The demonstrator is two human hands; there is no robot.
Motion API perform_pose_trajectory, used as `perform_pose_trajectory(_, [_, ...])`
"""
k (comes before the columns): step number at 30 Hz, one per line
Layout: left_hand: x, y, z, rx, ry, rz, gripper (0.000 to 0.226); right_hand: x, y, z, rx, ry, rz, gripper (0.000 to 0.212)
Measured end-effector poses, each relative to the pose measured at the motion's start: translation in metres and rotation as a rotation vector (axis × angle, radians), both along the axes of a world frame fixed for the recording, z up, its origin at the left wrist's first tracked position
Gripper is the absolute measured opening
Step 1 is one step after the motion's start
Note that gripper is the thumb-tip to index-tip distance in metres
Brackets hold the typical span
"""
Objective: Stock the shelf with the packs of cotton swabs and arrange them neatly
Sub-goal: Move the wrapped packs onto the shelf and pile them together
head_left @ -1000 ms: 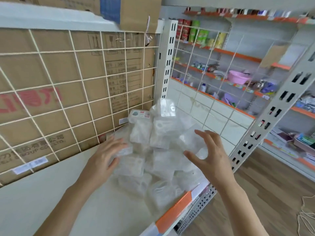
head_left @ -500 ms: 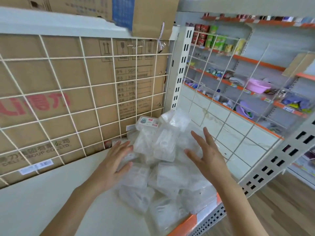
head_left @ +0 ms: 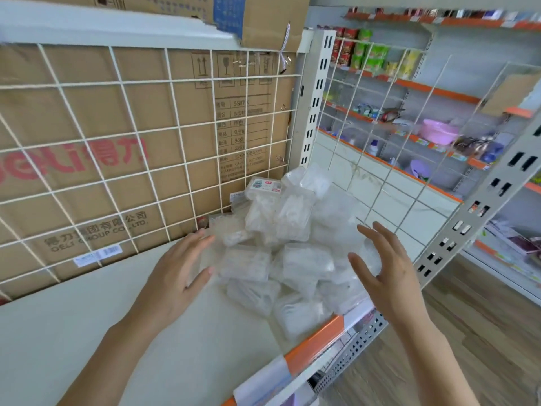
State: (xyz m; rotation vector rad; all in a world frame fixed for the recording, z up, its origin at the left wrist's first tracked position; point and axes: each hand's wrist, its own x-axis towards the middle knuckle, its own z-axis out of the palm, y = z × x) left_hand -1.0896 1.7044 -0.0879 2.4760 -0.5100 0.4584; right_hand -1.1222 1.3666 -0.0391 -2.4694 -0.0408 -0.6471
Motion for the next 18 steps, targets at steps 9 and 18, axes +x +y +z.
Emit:
perform_pose_trajectory(9, [-0.087, 0.03, 0.004, 0.055, 0.047, 0.304, 0.054, -0.043, -0.001, -0.016, -0.029, 0.058, 0.123, 0.048])
perform_pose_trajectory(18, [-0.229, 0.056, -0.012, 0.107, 0.096, 0.594, 0.055, -0.099, 0.018, -0.041, 0.008, 0.098, 0.323, 0.048])
